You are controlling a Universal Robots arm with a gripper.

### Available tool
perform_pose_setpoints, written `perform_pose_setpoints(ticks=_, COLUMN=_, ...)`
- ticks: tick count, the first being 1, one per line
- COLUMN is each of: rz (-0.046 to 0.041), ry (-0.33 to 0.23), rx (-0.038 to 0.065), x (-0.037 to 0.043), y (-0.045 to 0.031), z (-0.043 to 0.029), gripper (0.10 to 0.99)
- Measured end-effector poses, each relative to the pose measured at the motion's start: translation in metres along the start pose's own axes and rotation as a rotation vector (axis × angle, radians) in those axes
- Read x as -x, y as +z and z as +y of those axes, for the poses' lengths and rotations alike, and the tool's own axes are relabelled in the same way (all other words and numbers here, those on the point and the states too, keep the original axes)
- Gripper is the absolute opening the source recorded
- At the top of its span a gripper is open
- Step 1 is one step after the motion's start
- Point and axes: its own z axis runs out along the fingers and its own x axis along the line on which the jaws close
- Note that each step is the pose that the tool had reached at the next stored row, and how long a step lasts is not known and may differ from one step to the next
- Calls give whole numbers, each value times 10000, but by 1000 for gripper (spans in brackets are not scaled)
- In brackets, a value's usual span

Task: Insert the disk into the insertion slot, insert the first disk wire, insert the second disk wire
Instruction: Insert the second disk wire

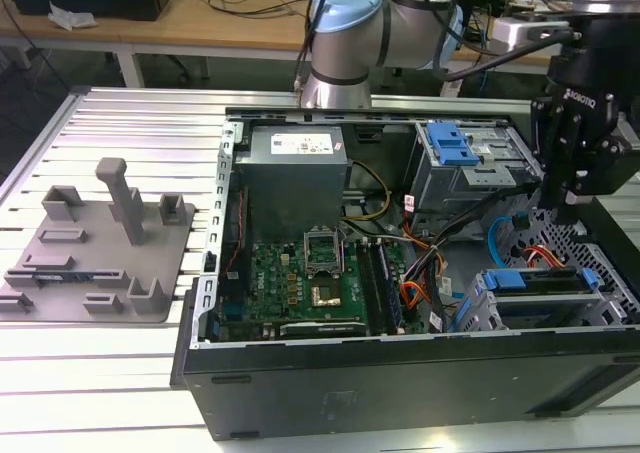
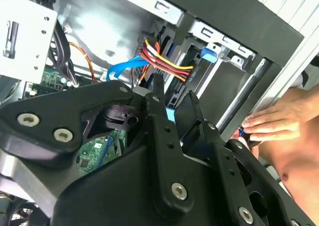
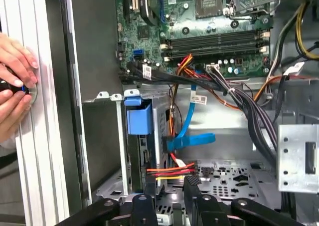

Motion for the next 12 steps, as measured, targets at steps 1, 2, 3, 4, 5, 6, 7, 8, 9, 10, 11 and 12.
perform_pose_setpoints(ticks=1, rz=10, ry=-55, rx=-16, x=10, y=0, z=13, gripper=365)
perform_pose_setpoints(ticks=2, rz=27, ry=-103, rx=-30, x=16, y=-1, z=21, gripper=365)
perform_pose_setpoints(ticks=3, rz=56, ry=-169, rx=-49, x=20, y=-2, z=26, gripper=365)
perform_pose_setpoints(ticks=4, rz=98, ry=-244, rx=-72, x=22, y=-2, z=29, gripper=365)
perform_pose_setpoints(ticks=5, rz=191, ry=-393, rx=-115, x=26, y=-3, z=34, gripper=365)
perform_pose_setpoints(ticks=6, rz=263, ry=-491, rx=-144, x=28, y=-5, z=39, gripper=365)
perform_pose_setpoints(ticks=7, rz=328, ry=-578, rx=-167, x=30, y=-6, z=43, gripper=365)
perform_pose_setpoints(ticks=8, rz=419, ry=-684, rx=-194, x=36, y=-8, z=53, gripper=365)
perform_pose_setpoints(ticks=9, rz=465, ry=-719, rx=-203, x=50, y=-11, z=67, gripper=365)
perform_pose_setpoints(ticks=10, rz=502, ry=-724, rx=-212, x=79, y=-10, z=100, gripper=365)
perform_pose_setpoints(ticks=11, rz=503, ry=-715, rx=-236, x=93, y=-7, z=124, gripper=365)
perform_pose_setpoints(ticks=12, rz=505, ry=-702, rx=-275, x=108, y=-5, z=153, gripper=365)
